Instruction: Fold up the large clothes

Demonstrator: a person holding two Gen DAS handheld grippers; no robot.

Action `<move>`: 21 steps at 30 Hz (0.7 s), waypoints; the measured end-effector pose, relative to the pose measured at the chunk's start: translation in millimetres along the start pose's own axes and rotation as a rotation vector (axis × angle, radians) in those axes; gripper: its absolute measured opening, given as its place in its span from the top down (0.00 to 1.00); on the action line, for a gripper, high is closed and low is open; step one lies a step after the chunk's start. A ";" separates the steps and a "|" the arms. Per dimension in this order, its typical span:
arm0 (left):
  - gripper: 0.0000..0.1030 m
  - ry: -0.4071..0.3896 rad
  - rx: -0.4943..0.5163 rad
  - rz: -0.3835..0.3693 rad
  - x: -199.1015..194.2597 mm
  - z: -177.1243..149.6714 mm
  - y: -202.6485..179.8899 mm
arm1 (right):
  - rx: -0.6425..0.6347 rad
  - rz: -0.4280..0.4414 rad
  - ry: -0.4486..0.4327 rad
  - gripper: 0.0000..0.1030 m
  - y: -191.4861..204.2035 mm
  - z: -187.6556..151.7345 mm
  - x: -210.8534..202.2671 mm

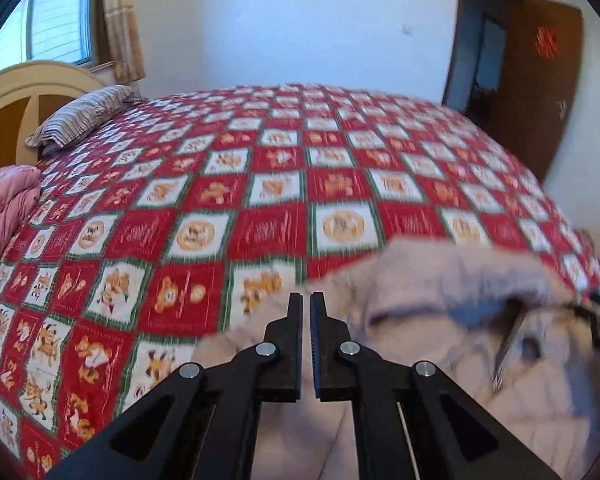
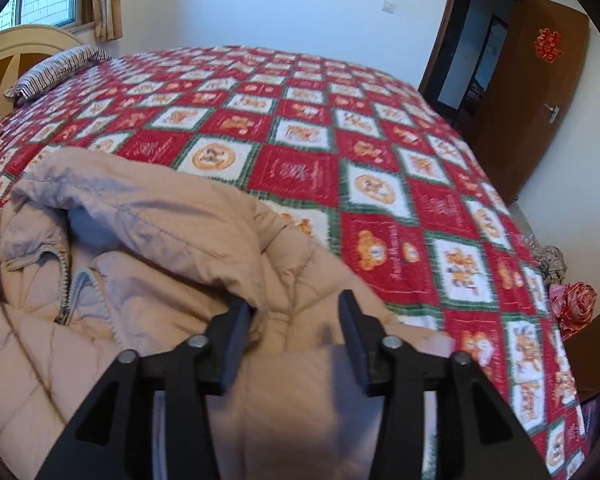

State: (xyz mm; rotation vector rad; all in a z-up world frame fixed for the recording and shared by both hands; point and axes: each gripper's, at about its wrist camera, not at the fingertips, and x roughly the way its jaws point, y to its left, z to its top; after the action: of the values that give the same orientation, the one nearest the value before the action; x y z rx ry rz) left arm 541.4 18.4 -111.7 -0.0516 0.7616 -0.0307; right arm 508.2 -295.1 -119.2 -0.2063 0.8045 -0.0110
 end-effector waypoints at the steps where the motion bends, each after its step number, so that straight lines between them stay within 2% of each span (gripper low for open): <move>1: 0.96 -0.005 -0.007 -0.003 1.6 5.6 -0.7 | 0.011 -0.012 -0.005 0.45 -2.9 0.0 -10.0; 3: 0.96 -0.014 -0.019 0.007 6.3 16.4 -4.9 | 0.044 -0.012 -0.014 0.45 -7.9 1.3 -24.1; 6: 0.96 -0.015 -0.034 -0.029 17.9 30.9 -20.1 | 0.120 -0.008 -0.043 0.44 -14.1 7.2 -37.8; 9: 0.96 -0.010 -0.019 -0.033 40.1 43.8 -40.2 | 0.231 0.073 -0.068 0.44 -13.0 23.6 -31.3; 11: 0.96 0.014 -0.053 -0.057 58.1 46.6 -47.4 | 0.275 0.109 -0.076 0.42 -5.7 38.5 -18.8; 15: 0.96 0.075 -0.060 -0.100 84.7 38.1 -62.0 | 0.371 0.210 -0.083 0.41 13.3 67.6 7.9; 18: 0.96 0.102 -0.030 -0.122 95.9 20.5 -70.9 | 0.356 0.225 -0.067 0.41 32.1 78.7 26.5; 21: 0.96 0.124 -0.006 -0.137 106.3 4.1 -74.4 | 0.317 0.234 -0.021 0.41 47.0 73.6 44.3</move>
State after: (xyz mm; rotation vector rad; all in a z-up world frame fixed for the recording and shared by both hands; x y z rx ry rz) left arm 620.5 -60.7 -177.7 -0.1089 0.8816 -0.1633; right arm 588.5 -239.8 -110.1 0.1879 0.7906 0.0838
